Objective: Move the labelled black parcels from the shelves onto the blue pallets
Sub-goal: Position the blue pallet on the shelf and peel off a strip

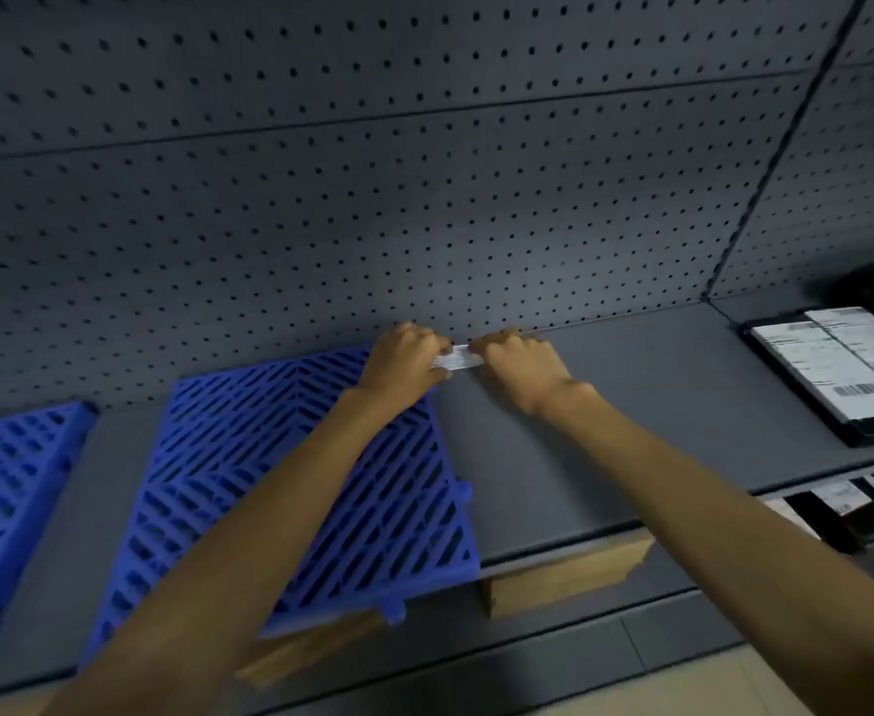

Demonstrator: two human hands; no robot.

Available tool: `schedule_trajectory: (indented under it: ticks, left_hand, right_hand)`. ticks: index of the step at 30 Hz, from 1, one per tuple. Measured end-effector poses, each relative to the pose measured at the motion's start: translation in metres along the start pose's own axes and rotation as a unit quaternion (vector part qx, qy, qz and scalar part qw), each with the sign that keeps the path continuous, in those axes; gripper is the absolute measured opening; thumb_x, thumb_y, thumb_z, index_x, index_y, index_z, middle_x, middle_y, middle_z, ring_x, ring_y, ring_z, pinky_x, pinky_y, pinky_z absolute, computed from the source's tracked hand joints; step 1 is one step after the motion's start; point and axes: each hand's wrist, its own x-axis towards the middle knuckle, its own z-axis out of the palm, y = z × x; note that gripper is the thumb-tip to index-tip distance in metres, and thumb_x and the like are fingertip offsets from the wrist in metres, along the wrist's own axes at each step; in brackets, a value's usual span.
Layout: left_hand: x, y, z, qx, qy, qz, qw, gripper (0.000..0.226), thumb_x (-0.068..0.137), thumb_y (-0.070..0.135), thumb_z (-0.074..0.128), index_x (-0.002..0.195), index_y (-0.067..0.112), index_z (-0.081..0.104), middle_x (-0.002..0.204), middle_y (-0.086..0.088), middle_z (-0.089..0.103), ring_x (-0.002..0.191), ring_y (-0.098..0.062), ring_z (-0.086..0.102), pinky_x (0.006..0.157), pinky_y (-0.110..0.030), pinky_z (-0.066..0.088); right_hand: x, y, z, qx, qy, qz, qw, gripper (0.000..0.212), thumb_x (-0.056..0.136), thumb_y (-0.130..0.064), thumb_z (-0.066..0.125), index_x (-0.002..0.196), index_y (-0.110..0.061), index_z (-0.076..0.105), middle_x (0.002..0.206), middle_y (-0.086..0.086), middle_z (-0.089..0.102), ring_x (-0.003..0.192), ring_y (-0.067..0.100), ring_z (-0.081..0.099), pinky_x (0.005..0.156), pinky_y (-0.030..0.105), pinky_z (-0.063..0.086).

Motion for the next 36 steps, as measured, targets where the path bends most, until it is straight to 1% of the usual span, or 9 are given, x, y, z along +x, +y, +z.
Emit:
schedule_trajectory:
  ticks: [3, 9, 14, 18, 22, 25, 28, 32, 36]
  left_hand:
    - [0.004, -0.006, 0.007, -0.041, 0.003, -0.007, 0.999, 0.039, 0.083, 0.032, 0.074, 0.119, 0.016, 0.068, 0.111, -0.008, 0.07, 0.105, -0.026, 0.059, 0.085, -0.037, 0.049]
    - [0.012, -0.009, 0.009, -0.068, 0.009, -0.009, 0.998, 0.03, 0.079, 0.034, 0.078, 0.102, 0.017, 0.072, 0.098, -0.003, 0.071, 0.089, -0.022, 0.064, 0.067, -0.03, 0.045]
    - [0.016, -0.008, 0.011, -0.069, 0.025, 0.005, 0.997, 0.02, 0.08, 0.031, 0.077, 0.094, 0.018, 0.072, 0.092, 0.002, 0.071, 0.089, -0.017, 0.062, 0.069, -0.028, 0.046]
    - [0.013, 0.001, 0.009, -0.06, 0.043, 0.002, 0.997, 0.014, 0.083, 0.03, 0.074, 0.092, 0.02, 0.074, 0.09, 0.005, 0.073, 0.093, -0.016, 0.062, 0.073, -0.031, 0.05]
    - [0.009, 0.008, 0.005, -0.056, 0.025, -0.009, 0.998, 0.02, 0.083, 0.036, 0.072, 0.097, 0.022, 0.077, 0.095, 0.004, 0.075, 0.093, -0.015, 0.066, 0.076, -0.034, 0.055]
    - [0.009, 0.015, 0.004, -0.039, 0.026, -0.023, 0.999, 0.023, 0.086, 0.039, 0.067, 0.102, 0.024, 0.075, 0.099, 0.001, 0.073, 0.095, -0.017, 0.065, 0.075, -0.032, 0.052]
    - [0.007, 0.023, -0.001, -0.017, 0.064, -0.04, 0.997, 0.02, 0.09, 0.037, 0.063, 0.105, 0.027, 0.073, 0.102, -0.002, 0.071, 0.098, -0.02, 0.062, 0.072, -0.032, 0.046]
    - [-0.004, 0.033, -0.014, -0.02, 0.109, -0.053, 0.992, 0.018, 0.088, 0.036, 0.065, 0.099, 0.025, 0.074, 0.096, 0.002, 0.072, 0.097, -0.019, 0.061, 0.07, -0.032, 0.045]
    - [-0.029, 0.042, -0.029, 0.002, 0.145, -0.069, 0.987, 0.022, 0.088, 0.041, 0.063, 0.096, 0.024, 0.075, 0.09, 0.004, 0.071, 0.091, -0.017, 0.06, 0.066, -0.03, 0.044]
  right_hand:
    - [0.006, 0.003, 0.007, -0.003, 0.011, 0.023, 1.0, 0.025, 0.094, -0.007, 0.051, 0.117, -0.012, 0.059, 0.11, 0.013, 0.064, 0.101, 0.031, 0.061, 0.078, 0.038, 0.047]
    - [0.011, 0.005, 0.007, -0.046, 0.062, 0.008, 0.997, 0.028, 0.094, -0.013, 0.052, 0.117, -0.022, 0.064, 0.105, 0.008, 0.066, 0.097, 0.03, 0.063, 0.075, 0.035, 0.046]
    - [0.011, 0.011, 0.007, -0.052, 0.077, 0.02, 0.995, 0.025, 0.093, -0.021, 0.053, 0.113, -0.025, 0.068, 0.1, 0.006, 0.068, 0.095, 0.028, 0.063, 0.075, 0.035, 0.046]
    - [0.011, 0.016, 0.002, -0.023, 0.067, 0.039, 0.997, 0.022, 0.09, -0.027, 0.058, 0.107, -0.03, 0.071, 0.102, 0.009, 0.066, 0.092, 0.031, 0.065, 0.069, 0.032, 0.042]
    - [0.008, 0.019, 0.001, -0.024, 0.045, 0.035, 0.998, 0.025, 0.091, -0.02, 0.057, 0.111, -0.029, 0.069, 0.105, 0.009, 0.065, 0.095, 0.031, 0.065, 0.074, 0.032, 0.046]
    - [0.002, 0.023, -0.002, -0.031, 0.055, 0.039, 0.997, 0.03, 0.088, -0.01, 0.056, 0.11, -0.027, 0.067, 0.102, 0.009, 0.064, 0.092, 0.031, 0.065, 0.069, 0.032, 0.043]
    - [-0.003, 0.028, -0.011, -0.025, 0.076, 0.037, 0.996, 0.032, 0.084, -0.006, 0.059, 0.107, -0.027, 0.067, 0.098, 0.008, 0.063, 0.089, 0.031, 0.064, 0.063, 0.031, 0.036]
    - [-0.012, 0.034, -0.026, -0.032, 0.106, 0.022, 0.994, 0.025, 0.085, -0.012, 0.061, 0.103, -0.026, 0.068, 0.093, 0.007, 0.063, 0.084, 0.029, 0.063, 0.059, 0.029, 0.034]
    - [-0.026, 0.033, -0.036, -0.029, 0.142, -0.011, 0.989, 0.022, 0.091, -0.018, 0.058, 0.106, -0.03, 0.068, 0.093, 0.006, 0.065, 0.086, 0.029, 0.064, 0.06, 0.03, 0.036]
